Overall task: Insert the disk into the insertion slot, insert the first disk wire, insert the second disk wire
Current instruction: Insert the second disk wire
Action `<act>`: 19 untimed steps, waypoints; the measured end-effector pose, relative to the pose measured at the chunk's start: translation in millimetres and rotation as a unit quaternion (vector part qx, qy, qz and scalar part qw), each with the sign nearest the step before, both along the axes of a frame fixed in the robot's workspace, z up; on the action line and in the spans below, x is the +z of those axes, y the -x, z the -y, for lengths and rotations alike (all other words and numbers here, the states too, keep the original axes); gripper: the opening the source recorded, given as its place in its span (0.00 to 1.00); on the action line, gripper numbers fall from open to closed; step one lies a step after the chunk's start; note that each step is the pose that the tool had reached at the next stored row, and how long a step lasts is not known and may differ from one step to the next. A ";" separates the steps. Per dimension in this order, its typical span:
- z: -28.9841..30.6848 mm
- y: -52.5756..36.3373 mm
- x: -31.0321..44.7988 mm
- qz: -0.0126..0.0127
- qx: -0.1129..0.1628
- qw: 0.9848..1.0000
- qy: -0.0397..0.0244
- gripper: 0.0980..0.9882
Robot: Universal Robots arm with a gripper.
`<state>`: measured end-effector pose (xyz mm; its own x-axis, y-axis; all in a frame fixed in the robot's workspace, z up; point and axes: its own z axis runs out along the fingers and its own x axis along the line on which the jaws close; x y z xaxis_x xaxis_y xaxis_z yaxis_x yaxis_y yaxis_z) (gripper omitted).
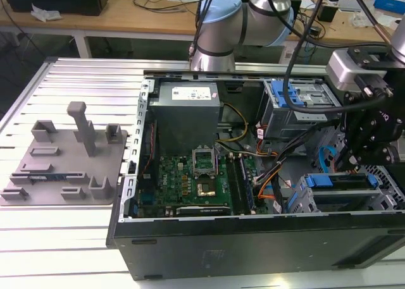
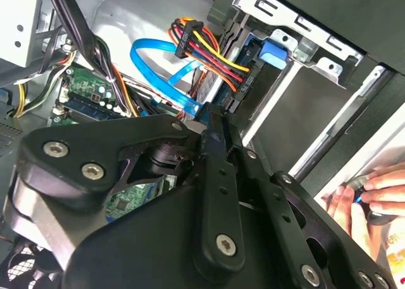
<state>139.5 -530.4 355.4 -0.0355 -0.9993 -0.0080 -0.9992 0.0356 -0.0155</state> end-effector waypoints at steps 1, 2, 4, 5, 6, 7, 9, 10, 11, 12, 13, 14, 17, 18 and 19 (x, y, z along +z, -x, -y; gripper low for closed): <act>0.4 -0.1 -0.1 0.000 0.001 1.000 0.000 0.07; 0.9 -0.1 -0.1 0.000 0.002 1.000 0.000 0.07; 3.1 -0.6 -0.3 0.000 0.003 1.000 0.000 0.07; 4.0 -1.0 -0.5 0.000 0.004 1.000 0.000 0.07; 4.3 -1.5 -0.8 0.000 0.004 1.000 0.000 0.07; 4.5 -1.8 -0.9 0.000 0.005 1.000 0.000 0.07; 4.6 -3.0 -1.3 0.000 0.006 1.000 0.000 0.07; 4.7 -3.1 -1.4 0.000 0.006 1.000 0.000 0.07; 4.8 -3.3 -1.6 0.000 0.007 1.000 0.000 0.07; 4.8 -3.5 -1.8 0.000 0.007 1.000 0.000 0.07; 4.9 -3.6 -2.0 0.000 0.007 1.000 0.000 0.07; 5.0 -3.8 -2.2 0.000 0.007 1.000 0.000 0.07; 5.0 -4.2 -3.0 0.000 0.008 1.000 0.000 0.07; 5.0 -4.7 -3.6 0.000 0.009 1.000 0.000 0.07; 5.0 -4.8 -3.8 0.000 0.009 1.000 0.000 0.07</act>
